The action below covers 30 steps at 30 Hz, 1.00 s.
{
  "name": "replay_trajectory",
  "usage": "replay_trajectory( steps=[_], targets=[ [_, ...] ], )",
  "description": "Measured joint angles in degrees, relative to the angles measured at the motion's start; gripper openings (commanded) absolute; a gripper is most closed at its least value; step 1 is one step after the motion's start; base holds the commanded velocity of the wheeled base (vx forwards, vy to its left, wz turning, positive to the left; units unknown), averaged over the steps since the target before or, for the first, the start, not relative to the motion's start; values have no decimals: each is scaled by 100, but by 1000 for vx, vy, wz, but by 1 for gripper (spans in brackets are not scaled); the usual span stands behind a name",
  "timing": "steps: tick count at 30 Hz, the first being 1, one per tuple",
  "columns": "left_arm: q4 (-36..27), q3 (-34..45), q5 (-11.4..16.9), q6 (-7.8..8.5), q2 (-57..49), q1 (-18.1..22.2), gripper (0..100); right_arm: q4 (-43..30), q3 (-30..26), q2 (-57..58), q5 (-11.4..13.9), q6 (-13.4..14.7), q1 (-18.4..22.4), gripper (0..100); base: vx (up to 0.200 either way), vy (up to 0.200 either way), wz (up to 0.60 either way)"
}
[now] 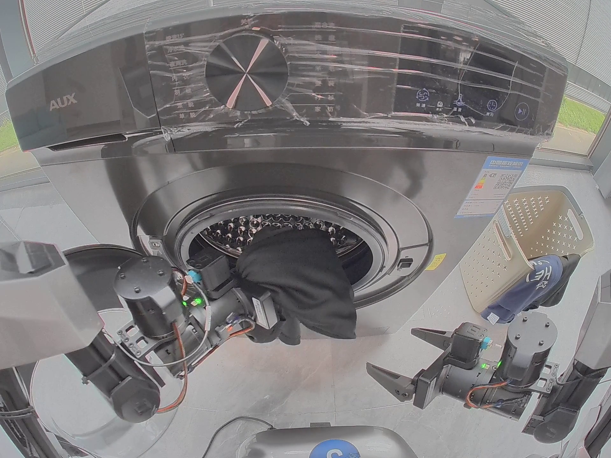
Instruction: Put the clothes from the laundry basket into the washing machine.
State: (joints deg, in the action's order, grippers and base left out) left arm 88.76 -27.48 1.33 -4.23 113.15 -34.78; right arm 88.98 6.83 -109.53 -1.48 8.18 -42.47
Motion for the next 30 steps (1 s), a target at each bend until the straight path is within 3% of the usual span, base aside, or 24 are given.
replay_trajectory(
  steps=[4, 10, 16, 24, 30],
  targets=[
    [-27, -433, 59, -61, 418, 91, 0, 0, -38, 9, -5, -6, -88, 100, 0, 0, 0],
    [-7, -1083, -343, -404, 989, 116, 0, 2, -7, 44, -9, -30, -133, 100, 0, 0, 0],
    [0, -1336, -329, -641, 1397, 146, 0, 2, 22, 79, -9, -33, -143, 100, 0, 0, 0],
    [-79, -2083, -346, -603, 1885, 295, 0, 0, 28, 107, -11, -38, -146, 100, 0, 0, 0],
    [-627, -2519, -305, -505, 2241, 407, 0, 0, 33, 83, -18, -27, -149, 100, 0, 0, 0]
  ],
)
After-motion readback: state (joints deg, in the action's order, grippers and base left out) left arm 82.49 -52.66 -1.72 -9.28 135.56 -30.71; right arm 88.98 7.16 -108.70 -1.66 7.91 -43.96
